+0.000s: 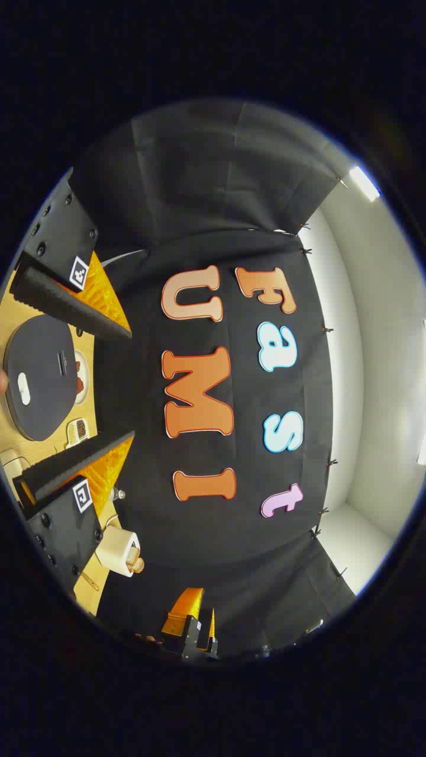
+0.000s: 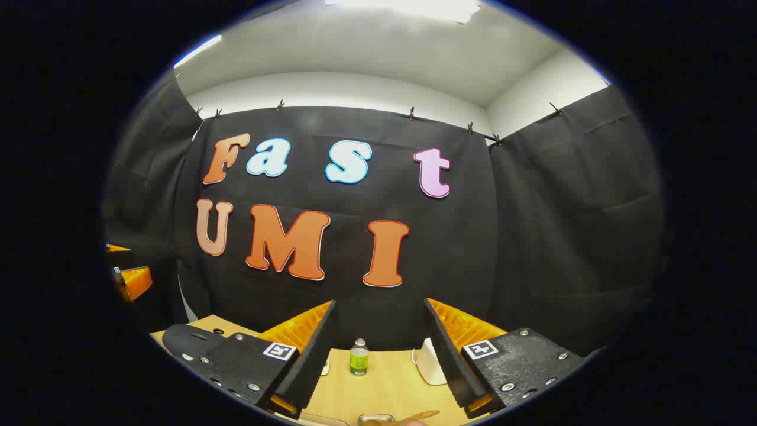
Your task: Close the left gripper, press the button to open the rice cooker; take a wooden spoon from the chopstick holder with the right hand, scoop a spoonful of rice and pour it into the rice cooker, then put the wooden spoon back into the chopstick holder.
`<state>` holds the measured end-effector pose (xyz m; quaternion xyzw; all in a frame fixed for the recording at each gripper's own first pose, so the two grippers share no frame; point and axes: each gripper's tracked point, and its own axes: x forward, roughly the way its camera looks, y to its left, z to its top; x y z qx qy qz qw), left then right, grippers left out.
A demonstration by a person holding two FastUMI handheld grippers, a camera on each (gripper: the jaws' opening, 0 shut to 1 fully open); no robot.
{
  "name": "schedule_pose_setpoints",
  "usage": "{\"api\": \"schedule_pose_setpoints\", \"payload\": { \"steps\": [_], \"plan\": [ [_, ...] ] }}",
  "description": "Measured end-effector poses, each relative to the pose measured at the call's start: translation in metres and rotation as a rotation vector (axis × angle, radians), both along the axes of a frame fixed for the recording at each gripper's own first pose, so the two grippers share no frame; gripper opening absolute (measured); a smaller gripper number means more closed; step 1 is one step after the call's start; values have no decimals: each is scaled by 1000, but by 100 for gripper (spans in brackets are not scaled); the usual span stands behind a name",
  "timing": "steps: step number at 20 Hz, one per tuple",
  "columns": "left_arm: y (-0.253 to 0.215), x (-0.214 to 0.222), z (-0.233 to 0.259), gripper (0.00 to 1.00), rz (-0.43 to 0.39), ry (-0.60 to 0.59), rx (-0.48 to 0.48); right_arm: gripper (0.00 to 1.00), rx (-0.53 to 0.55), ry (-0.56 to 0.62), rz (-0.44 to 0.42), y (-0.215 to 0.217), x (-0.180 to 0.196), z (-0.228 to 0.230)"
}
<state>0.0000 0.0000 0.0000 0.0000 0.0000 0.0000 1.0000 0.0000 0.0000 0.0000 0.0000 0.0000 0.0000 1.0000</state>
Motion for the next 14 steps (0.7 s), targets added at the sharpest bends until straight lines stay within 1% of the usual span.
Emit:
{"api": "schedule_pose_setpoints", "payload": {
  "steps": [1,2,4,5,7,8,10,12,14],
  "plan": [
    [-6,-1,-4,98,-4,13,-6,87,-8,3,6,-5,-1,0],
    [-12,-1,-7,100,-14,23,-12,87,-14,10,11,-10,-1,-1],
    [-31,-1,-8,100,-43,39,-13,87,-24,10,9,-25,2,-2],
    [-38,-1,-10,100,-41,41,-4,87,-28,17,8,-30,3,-6],
    [-42,0,-7,93,-15,39,-2,87,-32,28,3,-40,3,-11],
    [-48,0,-7,100,-14,40,-18,86,-22,28,-2,-46,3,-12],
    [-58,-1,-9,92,-1,38,-54,87,19,35,8,-48,1,-15],
    [-61,-1,-8,97,19,36,-68,87,44,40,8,-52,3,-18],
    [-67,3,-6,97,20,33,-58,87,54,44,13,-52,5,-20]
  ]
}}
